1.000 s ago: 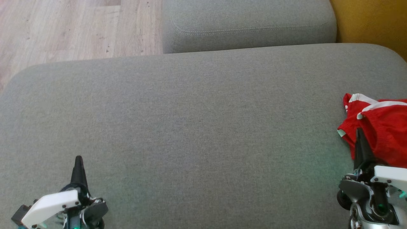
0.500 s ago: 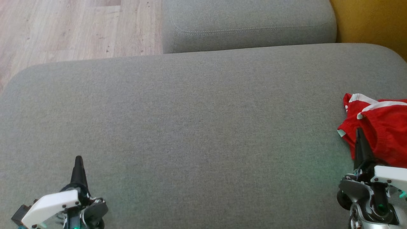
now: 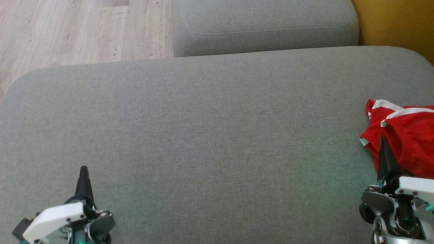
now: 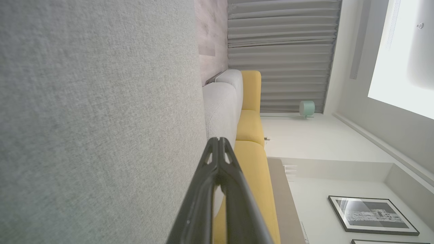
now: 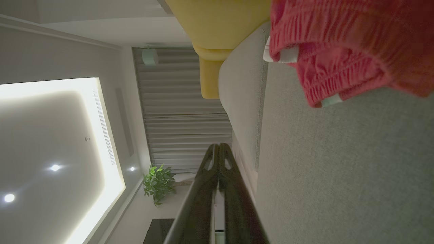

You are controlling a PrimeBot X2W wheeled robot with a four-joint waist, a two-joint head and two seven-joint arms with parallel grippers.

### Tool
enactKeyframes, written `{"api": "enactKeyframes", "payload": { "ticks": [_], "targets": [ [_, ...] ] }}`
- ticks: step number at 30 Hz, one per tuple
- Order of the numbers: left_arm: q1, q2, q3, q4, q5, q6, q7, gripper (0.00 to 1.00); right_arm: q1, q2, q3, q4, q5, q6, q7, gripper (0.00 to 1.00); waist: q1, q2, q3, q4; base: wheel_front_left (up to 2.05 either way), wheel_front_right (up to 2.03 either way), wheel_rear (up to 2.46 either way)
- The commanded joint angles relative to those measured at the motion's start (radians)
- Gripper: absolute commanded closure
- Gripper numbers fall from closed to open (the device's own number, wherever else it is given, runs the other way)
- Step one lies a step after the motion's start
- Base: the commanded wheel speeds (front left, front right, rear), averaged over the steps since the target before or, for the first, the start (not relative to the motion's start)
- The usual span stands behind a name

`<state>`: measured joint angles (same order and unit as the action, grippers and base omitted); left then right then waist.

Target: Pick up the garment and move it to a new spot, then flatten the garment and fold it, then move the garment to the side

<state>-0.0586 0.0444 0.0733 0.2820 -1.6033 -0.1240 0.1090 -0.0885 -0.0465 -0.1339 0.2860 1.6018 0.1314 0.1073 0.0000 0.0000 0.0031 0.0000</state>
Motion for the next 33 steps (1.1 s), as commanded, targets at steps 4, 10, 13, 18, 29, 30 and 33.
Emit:
{"api": "enactKeyframes", "payload": {
  "ticks": [4, 10, 13, 18, 29, 30, 33],
  "targets": [
    [-0.049, 0.006, 0.040, -0.037, -0.006, -0.007, 0.004, 1.00, -0.019, -0.004, 0.020, -0.041, 0.007, -0.001, 0.006, 1.00, 0.0000, 0.0000, 0.000, 0.000, 0.00, 0.00, 0.00],
    [-0.049, 0.006, 0.040, -0.037, -0.006, -0.007, 0.004, 1.00, -0.019, -0.004, 0.020, -0.041, 0.007, -0.001, 0.006, 1.00, 0.0000, 0.0000, 0.000, 0.000, 0.00, 0.00, 0.00],
    [-0.049, 0.006, 0.040, -0.037, -0.006, -0.007, 0.004, 1.00, -0.019, -0.004, 0.020, -0.041, 0.007, -0.001, 0.006, 1.00, 0.0000, 0.0000, 0.000, 0.000, 0.00, 0.00, 0.00],
    [-0.049, 0.006, 0.040, -0.037, -0.006, -0.007, 0.004, 1.00, -0.019, -0.004, 0.020, -0.041, 0.007, -0.001, 0.006, 1.00, 0.0000, 0.0000, 0.000, 0.000, 0.00, 0.00, 0.00],
    [-0.049, 0.006, 0.040, -0.037, -0.006, -0.007, 0.004, 1.00, -0.019, -0.004, 0.020, -0.041, 0.007, -0.001, 0.006, 1.00, 0.0000, 0.0000, 0.000, 0.000, 0.00, 0.00, 0.00],
    [-0.049, 0.006, 0.040, -0.037, -0.006, -0.007, 0.004, 1.00, -0.019, -0.004, 0.020, -0.041, 0.007, -0.001, 0.006, 1.00, 0.0000, 0.0000, 0.000, 0.000, 0.00, 0.00, 0.00],
    [-0.049, 0.006, 0.040, -0.037, -0.006, -0.007, 0.004, 1.00, -0.019, -0.004, 0.020, -0.041, 0.007, -0.001, 0.006, 1.00, 0.0000, 0.0000, 0.000, 0.000, 0.00, 0.00, 0.00]
  ]
}}
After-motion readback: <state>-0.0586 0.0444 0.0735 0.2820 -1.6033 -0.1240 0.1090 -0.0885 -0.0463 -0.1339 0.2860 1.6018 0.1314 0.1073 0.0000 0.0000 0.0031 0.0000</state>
